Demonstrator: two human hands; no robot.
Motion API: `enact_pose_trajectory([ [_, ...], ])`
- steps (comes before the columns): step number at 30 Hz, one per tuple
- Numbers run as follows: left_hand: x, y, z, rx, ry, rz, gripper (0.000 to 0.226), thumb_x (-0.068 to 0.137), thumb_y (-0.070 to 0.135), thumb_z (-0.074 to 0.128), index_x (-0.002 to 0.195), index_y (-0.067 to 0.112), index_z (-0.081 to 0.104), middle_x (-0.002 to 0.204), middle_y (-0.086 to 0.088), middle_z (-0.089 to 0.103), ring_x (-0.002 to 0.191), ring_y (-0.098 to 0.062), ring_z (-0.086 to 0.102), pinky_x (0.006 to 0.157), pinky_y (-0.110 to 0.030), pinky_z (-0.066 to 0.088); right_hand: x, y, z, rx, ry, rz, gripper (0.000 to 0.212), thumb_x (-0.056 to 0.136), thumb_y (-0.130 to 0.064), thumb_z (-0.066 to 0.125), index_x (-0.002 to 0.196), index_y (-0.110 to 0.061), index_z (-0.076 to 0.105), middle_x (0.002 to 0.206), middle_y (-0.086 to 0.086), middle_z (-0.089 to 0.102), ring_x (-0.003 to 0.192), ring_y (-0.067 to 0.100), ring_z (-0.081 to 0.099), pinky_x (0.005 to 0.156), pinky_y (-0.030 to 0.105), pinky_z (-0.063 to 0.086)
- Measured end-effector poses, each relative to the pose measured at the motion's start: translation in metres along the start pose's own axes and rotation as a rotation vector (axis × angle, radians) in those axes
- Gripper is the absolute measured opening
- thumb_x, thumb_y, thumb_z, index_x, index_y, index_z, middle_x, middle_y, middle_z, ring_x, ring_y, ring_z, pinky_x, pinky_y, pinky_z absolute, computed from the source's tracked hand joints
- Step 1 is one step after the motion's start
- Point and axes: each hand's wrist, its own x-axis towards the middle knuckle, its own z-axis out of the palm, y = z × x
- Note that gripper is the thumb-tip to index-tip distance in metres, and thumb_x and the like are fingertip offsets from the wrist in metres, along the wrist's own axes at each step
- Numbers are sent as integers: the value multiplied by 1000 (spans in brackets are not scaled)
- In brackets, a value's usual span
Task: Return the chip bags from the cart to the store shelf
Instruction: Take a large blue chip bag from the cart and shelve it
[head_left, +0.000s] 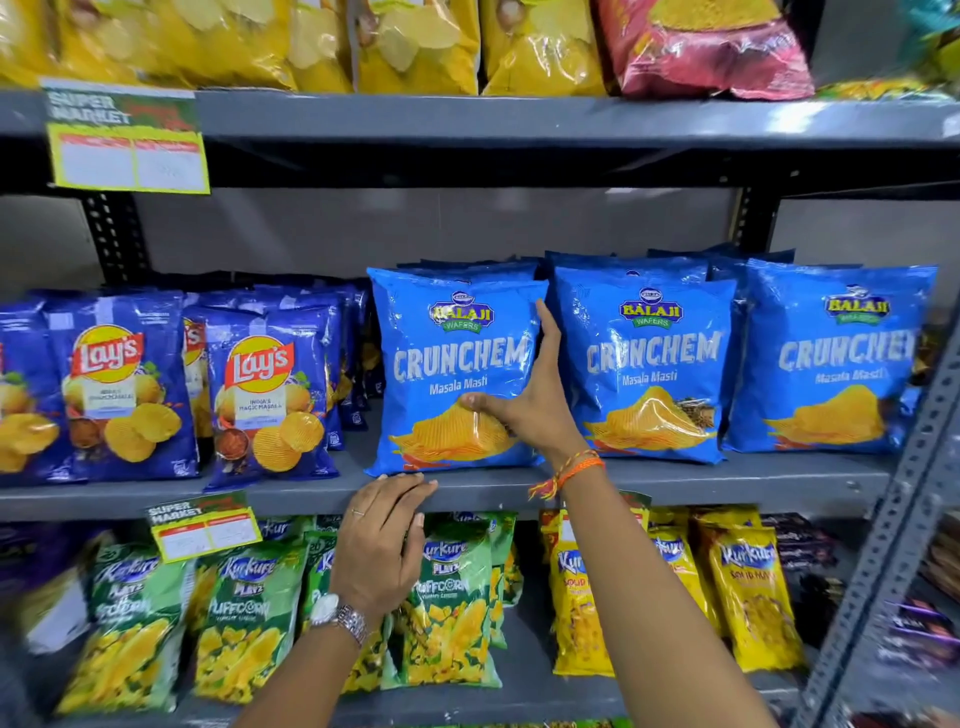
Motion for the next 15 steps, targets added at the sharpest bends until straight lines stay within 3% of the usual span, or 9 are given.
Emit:
enact_pose_trajectory([
  [5,-1,-3,1,19,-5,16,37,95,17,49,125,12,70,125,-3,69,118,-20,60,112,-40,42,6,6,-7,-58,14,-49,126,60,-33,97,160,-37,21,165,-26,23,154,2,30,124,42,39],
  [8,-1,-3,2,33,-1,19,37,95,17,49,125,12,70,125,-3,69,118,-20,60,114,-38,40,9,8,-10,-92,10,-49,125,59,-35,97,160,-39,23,153,-46,27,142,-23,30,116,12,39],
  [9,-1,-4,2,35,1,21,37,95,17,49,125,12,70,125,-3,69,118,-20,60,115,-37,39,9,9,-10,-100,16,-48,125,58,-37,97,159,-40,23,151,-49,27,140,-25,31,114,10,39],
  [13,0,-2,1,46,-8,21,37,95,17,49,126,12,70,125,-4,69,118,-20,59,114,-38,40,6,10,-8,-110,52,-68,124,58,-45,96,159,-39,24,162,-33,26,153,-1,29,124,43,38],
  [15,1,-1,-1,43,-18,18,37,95,18,49,125,12,70,124,-4,69,117,-20,60,113,-40,42,4,7,-7,-128,76,-72,125,56,-52,94,159,-37,24,163,-30,26,154,1,29,124,46,38],
])
